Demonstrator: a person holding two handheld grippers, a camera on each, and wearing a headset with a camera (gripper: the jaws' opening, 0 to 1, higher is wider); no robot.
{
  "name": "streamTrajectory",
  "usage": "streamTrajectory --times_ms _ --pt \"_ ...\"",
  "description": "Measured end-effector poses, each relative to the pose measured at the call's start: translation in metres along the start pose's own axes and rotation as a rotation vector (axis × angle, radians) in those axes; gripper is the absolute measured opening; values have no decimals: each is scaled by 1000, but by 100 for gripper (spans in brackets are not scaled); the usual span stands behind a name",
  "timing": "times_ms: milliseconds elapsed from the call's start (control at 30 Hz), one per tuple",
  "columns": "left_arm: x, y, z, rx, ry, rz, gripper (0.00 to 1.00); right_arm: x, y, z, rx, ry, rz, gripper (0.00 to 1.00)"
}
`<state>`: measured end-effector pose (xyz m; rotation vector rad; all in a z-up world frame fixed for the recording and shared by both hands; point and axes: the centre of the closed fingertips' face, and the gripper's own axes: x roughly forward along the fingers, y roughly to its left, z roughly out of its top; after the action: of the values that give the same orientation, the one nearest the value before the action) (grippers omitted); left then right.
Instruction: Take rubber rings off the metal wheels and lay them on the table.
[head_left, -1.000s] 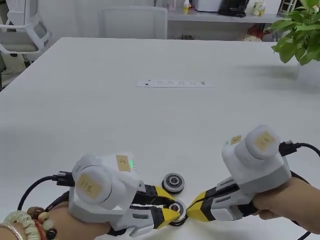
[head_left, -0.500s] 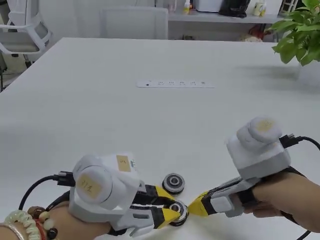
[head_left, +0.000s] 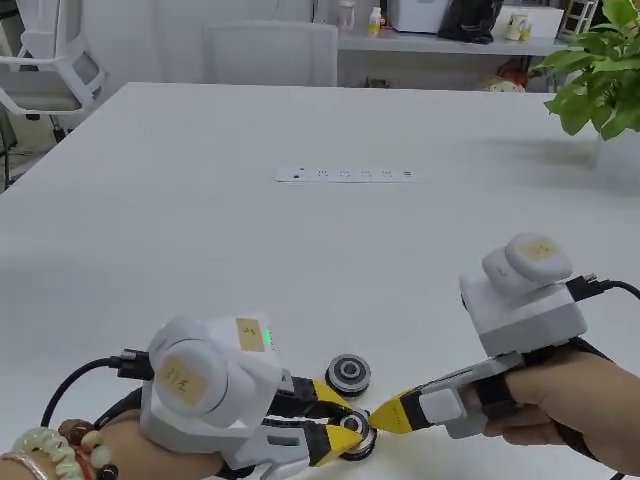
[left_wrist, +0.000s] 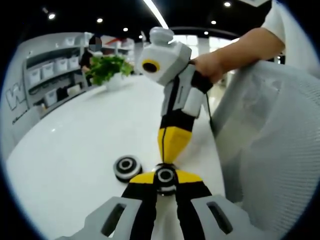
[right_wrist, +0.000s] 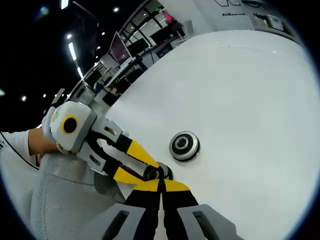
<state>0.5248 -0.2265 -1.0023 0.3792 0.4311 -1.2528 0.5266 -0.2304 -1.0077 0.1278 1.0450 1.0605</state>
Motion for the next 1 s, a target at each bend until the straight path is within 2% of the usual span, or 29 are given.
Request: streamTrajectory --times_ms 800,1000 --pt "0 0 0 -4 -3 0 14 1 8 5 -36 -6 27 0" --pt "0 0 0 -5 -4 1 14 0 8 5 -26 -11 33 0"
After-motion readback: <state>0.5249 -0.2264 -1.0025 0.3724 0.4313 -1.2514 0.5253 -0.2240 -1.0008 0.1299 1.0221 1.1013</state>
